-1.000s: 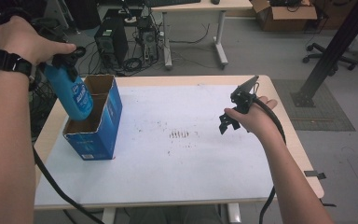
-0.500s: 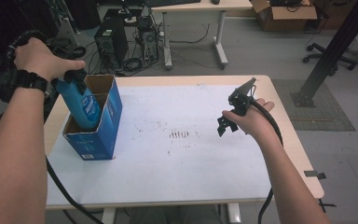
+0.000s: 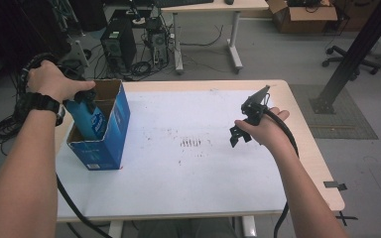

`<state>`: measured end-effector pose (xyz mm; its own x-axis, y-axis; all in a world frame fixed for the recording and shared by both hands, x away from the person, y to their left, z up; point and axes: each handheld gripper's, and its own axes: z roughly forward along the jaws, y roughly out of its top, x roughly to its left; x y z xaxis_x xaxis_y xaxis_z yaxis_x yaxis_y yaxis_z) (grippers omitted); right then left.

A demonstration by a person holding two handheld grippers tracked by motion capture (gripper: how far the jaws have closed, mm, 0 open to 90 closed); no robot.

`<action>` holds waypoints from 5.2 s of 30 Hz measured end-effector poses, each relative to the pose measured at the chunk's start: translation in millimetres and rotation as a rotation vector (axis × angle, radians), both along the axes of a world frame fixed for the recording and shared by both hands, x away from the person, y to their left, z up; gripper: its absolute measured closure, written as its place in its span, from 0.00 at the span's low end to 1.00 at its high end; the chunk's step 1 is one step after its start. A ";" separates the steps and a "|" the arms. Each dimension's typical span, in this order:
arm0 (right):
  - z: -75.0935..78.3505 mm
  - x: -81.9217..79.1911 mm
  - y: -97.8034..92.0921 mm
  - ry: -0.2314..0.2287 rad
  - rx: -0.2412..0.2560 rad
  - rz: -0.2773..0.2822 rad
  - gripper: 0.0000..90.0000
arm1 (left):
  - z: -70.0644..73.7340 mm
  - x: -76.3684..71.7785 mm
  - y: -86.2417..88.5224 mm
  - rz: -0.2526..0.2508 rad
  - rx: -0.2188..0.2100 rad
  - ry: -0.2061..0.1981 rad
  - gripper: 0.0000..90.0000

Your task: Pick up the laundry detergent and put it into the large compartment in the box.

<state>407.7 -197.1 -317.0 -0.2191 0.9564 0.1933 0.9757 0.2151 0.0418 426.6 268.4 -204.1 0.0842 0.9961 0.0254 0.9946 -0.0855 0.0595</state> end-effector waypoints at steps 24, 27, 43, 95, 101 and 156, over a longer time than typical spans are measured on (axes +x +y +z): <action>-12.3 1.5 2.7 0.015 -0.002 0.010 0.04 | -58.0 6.4 -1.2 -0.009 0.000 0.049 0.42; -12.9 1.8 3.4 0.017 -0.002 0.012 0.04 | -64.0 6.5 -1.1 -0.008 -0.001 0.056 0.42; -14.5 1.9 6.7 0.015 0.000 0.021 0.04 | -75.2 6.3 -0.7 -0.009 -0.006 0.061 0.42; -4.3 -5.2 -2.4 0.000 0.025 0.013 0.04 | -4.1 -6.6 -25.7 -0.074 0.056 -0.024 0.29; -2.7 -6.6 -3.6 -0.005 0.026 0.020 0.04 | 13.9 -9.6 -47.6 -0.102 0.054 -0.048 0.29; 5.3 -23.4 -22.0 -0.025 0.036 0.003 0.04 | -33.4 -23.5 -196.3 -0.381 -0.030 0.008 0.05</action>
